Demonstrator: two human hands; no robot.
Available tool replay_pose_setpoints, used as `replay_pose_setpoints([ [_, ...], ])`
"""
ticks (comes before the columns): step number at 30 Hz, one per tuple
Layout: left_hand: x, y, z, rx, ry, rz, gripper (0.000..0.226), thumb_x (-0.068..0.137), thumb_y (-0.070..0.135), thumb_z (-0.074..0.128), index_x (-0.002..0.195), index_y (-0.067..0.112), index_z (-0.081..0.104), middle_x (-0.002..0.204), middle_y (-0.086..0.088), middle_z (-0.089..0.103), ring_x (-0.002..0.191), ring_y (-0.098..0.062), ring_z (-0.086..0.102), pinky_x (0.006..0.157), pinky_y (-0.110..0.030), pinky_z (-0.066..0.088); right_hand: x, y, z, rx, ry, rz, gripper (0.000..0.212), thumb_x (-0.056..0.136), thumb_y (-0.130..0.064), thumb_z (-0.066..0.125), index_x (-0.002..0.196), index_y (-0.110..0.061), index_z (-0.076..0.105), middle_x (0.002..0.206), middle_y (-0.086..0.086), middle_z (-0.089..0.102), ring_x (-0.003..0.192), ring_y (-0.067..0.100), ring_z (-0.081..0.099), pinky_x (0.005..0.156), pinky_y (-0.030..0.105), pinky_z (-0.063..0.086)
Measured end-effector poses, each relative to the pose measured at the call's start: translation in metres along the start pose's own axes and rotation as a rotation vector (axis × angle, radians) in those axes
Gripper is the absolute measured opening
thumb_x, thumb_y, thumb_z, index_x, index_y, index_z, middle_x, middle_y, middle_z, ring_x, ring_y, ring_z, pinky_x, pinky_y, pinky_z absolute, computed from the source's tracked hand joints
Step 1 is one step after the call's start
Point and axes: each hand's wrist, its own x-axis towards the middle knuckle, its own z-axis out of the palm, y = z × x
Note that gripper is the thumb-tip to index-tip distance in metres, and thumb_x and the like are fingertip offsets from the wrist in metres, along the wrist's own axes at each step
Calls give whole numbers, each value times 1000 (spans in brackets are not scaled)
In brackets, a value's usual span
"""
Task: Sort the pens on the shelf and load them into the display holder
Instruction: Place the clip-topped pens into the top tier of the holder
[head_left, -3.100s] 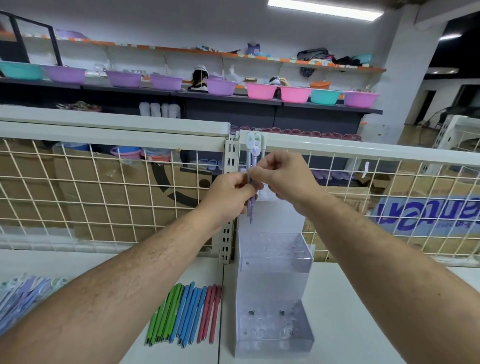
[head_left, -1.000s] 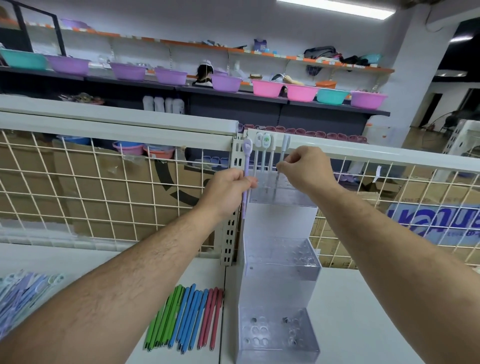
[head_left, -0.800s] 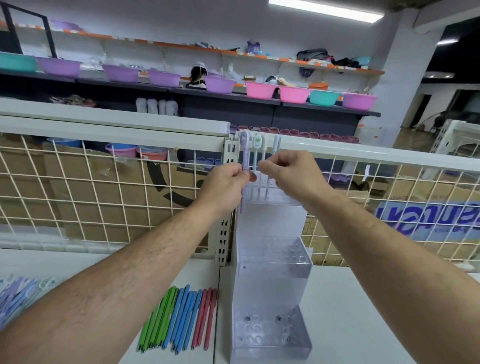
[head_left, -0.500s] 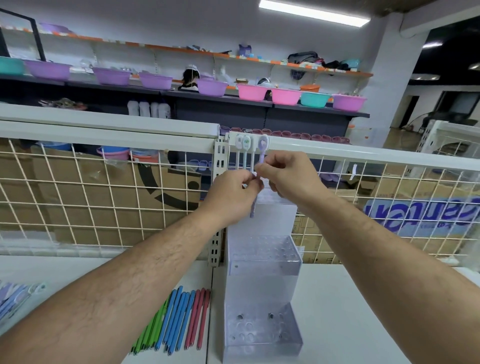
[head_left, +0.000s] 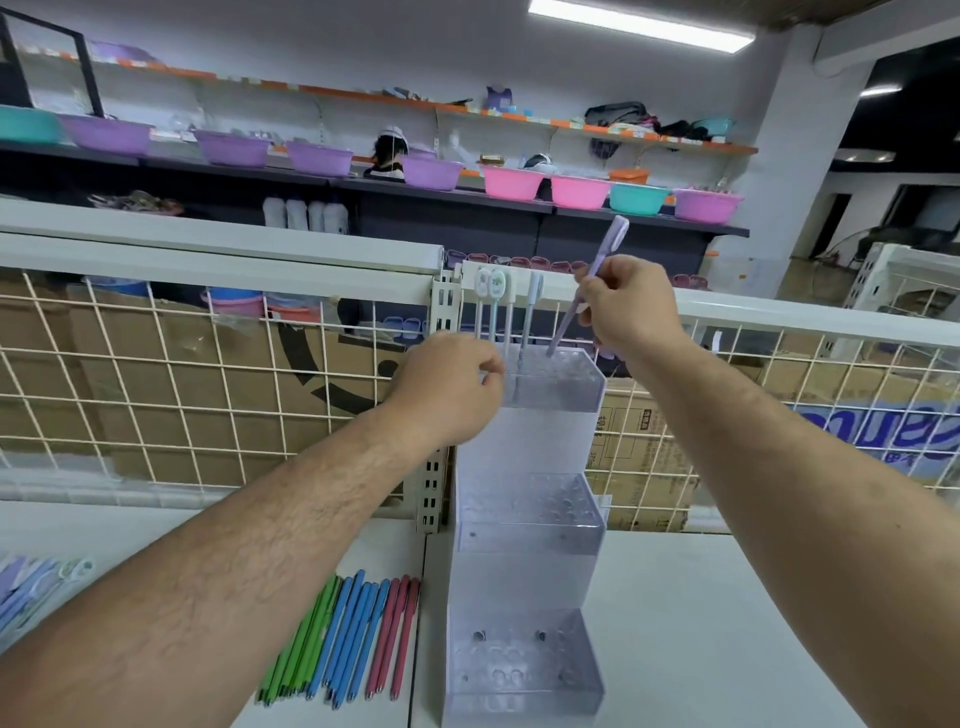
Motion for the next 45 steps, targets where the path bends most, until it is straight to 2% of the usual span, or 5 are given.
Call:
replay_pose_setpoints([
  [9,3,-2,0,25,-29,-2,24,91,19,52,102,28,71,109,8,66,109,-15,53,95,-44,48,16,11,25,-118,-57,-52,11,102,-18,57,97,-20,66,86,-5,64,81,18,63,82,41,61],
  [20,7,-5,2,41,-37,0,25,89,19,53,102,30,71,110,8,66,110,-15,54,94,-43,50,11,25,36,-398,-213,-30,19,98,-10,58,87,-5,72,81,14,69,73,26,65,64,35,57],
  [30,6,-6,2,38,-36,5,24,89,19,55,104,29,70,111,8,65,111,-14,54,95,-41,50,-4,30,24,-393,-159,-34,17,85,-10,70,70,-18,68,71,-2,67,67,16,62,59,32,54],
  [40,-25,2,-5,104,51,9,26,91,27,57,116,24,65,121,5,60,118,-17,48,98,-39,44,-67,12,6,-428,-378,-256,6,89,-29,70,89,-23,72,84,-11,69,79,11,64,68,29,53],
  [45,-56,1,-8,150,13,-29,25,91,25,57,114,22,67,116,4,61,112,-20,50,93,-38,45,-94,14,19,-450,-483,-284,20,91,-31,69,108,-23,70,100,-8,69,91,14,64,79,29,52],
])
